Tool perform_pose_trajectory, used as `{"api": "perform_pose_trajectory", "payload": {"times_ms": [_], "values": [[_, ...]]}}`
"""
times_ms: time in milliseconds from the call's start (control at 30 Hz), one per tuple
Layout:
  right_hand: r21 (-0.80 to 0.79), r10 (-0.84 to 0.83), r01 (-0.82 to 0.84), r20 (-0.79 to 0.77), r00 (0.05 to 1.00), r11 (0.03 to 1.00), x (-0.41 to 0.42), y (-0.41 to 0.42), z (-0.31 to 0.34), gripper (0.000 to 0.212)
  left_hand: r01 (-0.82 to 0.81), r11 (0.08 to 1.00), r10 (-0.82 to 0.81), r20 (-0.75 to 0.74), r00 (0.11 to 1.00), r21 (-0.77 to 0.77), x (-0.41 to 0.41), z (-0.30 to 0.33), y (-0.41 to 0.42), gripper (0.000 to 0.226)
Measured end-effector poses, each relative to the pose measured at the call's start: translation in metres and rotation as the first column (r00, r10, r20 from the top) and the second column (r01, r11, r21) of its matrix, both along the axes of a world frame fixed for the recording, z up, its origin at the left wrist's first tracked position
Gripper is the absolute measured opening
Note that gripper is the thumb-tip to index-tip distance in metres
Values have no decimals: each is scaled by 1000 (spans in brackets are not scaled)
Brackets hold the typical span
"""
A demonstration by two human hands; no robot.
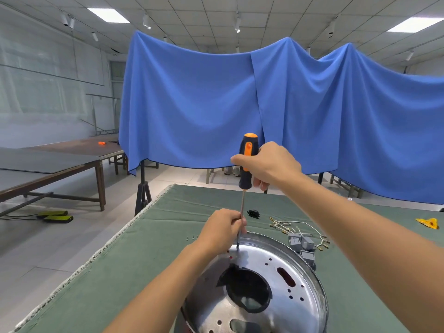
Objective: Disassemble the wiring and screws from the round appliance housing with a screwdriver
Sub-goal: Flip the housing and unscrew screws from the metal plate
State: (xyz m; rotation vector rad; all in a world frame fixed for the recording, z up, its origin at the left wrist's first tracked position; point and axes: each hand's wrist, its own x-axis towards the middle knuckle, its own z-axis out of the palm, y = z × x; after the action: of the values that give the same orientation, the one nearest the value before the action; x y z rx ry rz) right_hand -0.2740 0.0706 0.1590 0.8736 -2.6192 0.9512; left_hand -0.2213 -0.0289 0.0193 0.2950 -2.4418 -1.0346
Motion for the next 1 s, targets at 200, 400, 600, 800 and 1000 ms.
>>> {"api": "perform_pose_trajectory", "payload": {"times_ms": [200,400,600,800,1000], "values": [[91,-80,110,-279,957,990,-1,-5,31,30,-11,999,13,-41,999,30,-7,-5,-6,25],[319,-106,240,-384,917,917,2,-26,39,45,-54,998,52,-43,998,-25,-6,-11,-8,27],[393,22,42,-156,988,919,-4,-32,50,24,-60,994,72,134,988,-87,-6,-15,-9,27],[576,132,-217,186,974,788,-1,-15,79,24,5,973,67,303,951,-230,-3,-14,-10,41],[598,9,173,-290,957,783,6,-19,60,43,94,974,6,439,899,-206,5,-9,-14,77]]}}
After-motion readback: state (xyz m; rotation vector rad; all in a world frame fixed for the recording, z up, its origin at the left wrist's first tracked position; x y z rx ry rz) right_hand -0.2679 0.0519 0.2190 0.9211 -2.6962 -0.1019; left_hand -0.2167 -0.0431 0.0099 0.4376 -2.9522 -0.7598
